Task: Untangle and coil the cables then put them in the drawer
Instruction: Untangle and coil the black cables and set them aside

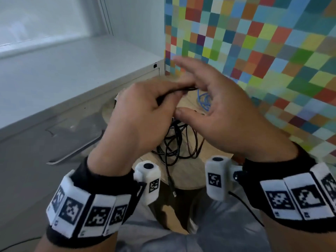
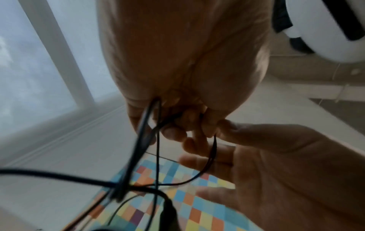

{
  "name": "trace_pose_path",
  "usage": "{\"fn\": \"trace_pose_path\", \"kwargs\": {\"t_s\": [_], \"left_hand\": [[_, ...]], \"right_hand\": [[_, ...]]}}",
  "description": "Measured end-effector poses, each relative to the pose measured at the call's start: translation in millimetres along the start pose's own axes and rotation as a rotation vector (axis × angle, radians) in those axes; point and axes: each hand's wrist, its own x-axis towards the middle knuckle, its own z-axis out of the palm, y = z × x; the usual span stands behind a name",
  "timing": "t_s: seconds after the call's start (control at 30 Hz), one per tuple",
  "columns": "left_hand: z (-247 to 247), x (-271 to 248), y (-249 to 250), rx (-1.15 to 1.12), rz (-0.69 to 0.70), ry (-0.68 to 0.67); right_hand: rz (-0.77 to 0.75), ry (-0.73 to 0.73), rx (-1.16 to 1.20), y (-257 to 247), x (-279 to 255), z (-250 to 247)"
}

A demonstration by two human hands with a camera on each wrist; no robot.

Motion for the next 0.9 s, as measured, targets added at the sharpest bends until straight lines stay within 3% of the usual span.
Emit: {"fn": "trace_pose_path", "kwargs": {"t_s": [0.07,0.13,0.27,0.37,0.47,0.53,0.63,0.7,0.77,0.83,0.9], "left_hand": [[-8,1,3,-0.005,0.039,0.056],[-19,5,-6,0.01,0.03,0.133],[-35,12,-41,0.029,-0.114,0.234],[-41,17,-62,0.143,-0.243,0.18],[-42,15,-71,0.147,-0.284,0.113],[-42,11,-71,0.065,-0.266,0.104],[-38,7,-63,-0.026,-0.235,0.068],[-30,7,-56,-0.014,-0.245,-0.004],[-21,7,-51,0.047,-0.235,-0.075],[-12,5,-44,0.098,-0.194,-0.143],[-5,4,-37,0.157,-0.128,-0.186]], "right_hand": [[-0.005,-0.007,0.122,-6,5,-3],[0.015,0.148,0.143,-3,6,-16],[0.023,0.507,0.153,23,3,-54],[0.128,0.678,0.029,54,1,-79],[0.236,0.786,-0.095,84,-3,-90],[0.309,0.736,-0.167,97,-4,-90],[0.513,0.471,-0.318,109,-8,-80],[0.568,0.302,-0.461,103,-4,-64],[0.431,0.273,-0.499,85,0,-45],[0.203,0.235,-0.373,56,2,-24],[0.069,0.114,-0.251,28,4,-1]]}}
